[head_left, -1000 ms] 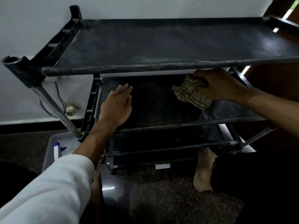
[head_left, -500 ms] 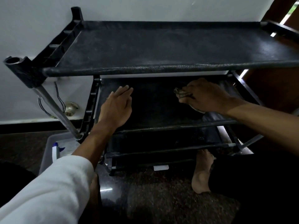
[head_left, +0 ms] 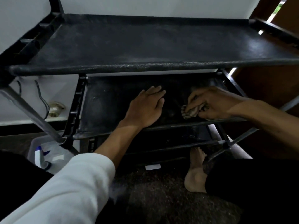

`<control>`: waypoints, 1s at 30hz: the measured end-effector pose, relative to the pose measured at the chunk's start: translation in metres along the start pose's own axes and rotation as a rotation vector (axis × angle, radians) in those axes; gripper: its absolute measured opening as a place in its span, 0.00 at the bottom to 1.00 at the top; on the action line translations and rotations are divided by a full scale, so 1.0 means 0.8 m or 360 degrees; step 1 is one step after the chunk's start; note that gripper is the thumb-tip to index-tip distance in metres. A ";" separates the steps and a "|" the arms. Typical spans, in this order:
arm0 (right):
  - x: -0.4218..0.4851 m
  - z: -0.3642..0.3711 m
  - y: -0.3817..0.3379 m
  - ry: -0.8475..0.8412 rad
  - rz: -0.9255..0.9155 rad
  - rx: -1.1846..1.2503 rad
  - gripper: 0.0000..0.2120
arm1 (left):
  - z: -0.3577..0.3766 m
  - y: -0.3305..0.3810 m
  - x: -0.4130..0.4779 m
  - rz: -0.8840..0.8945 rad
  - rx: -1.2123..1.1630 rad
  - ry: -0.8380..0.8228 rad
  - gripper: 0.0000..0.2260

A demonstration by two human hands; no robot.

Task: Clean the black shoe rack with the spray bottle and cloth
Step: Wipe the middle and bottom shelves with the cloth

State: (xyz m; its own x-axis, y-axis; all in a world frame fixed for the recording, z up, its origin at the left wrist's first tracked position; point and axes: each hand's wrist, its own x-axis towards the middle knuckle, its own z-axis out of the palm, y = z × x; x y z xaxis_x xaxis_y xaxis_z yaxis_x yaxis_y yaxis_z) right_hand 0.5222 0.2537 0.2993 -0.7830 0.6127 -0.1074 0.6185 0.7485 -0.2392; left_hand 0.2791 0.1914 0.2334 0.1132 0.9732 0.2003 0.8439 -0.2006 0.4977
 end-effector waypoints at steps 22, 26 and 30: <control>0.020 0.018 0.047 0.0209 -0.0168 -0.0218 0.15 | 0.028 -0.010 0.012 -0.0106 0.0010 -0.0219 0.21; 0.063 0.009 0.067 0.0324 -0.0007 -0.0236 0.15 | 0.029 -0.013 0.010 -0.0113 0.0018 -0.0217 0.21; 0.060 0.005 0.078 0.0268 0.0104 -0.0239 0.17 | 0.027 -0.013 0.009 -0.0109 0.0022 -0.0203 0.20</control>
State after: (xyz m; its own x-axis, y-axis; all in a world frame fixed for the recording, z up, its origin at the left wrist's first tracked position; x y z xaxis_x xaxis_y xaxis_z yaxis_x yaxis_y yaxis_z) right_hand 0.5226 0.3288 0.2750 -0.7266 0.6854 0.0477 0.6803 0.7275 -0.0896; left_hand 0.2822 0.2031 0.2115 0.1201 0.9911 0.0571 0.8590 -0.1326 0.4944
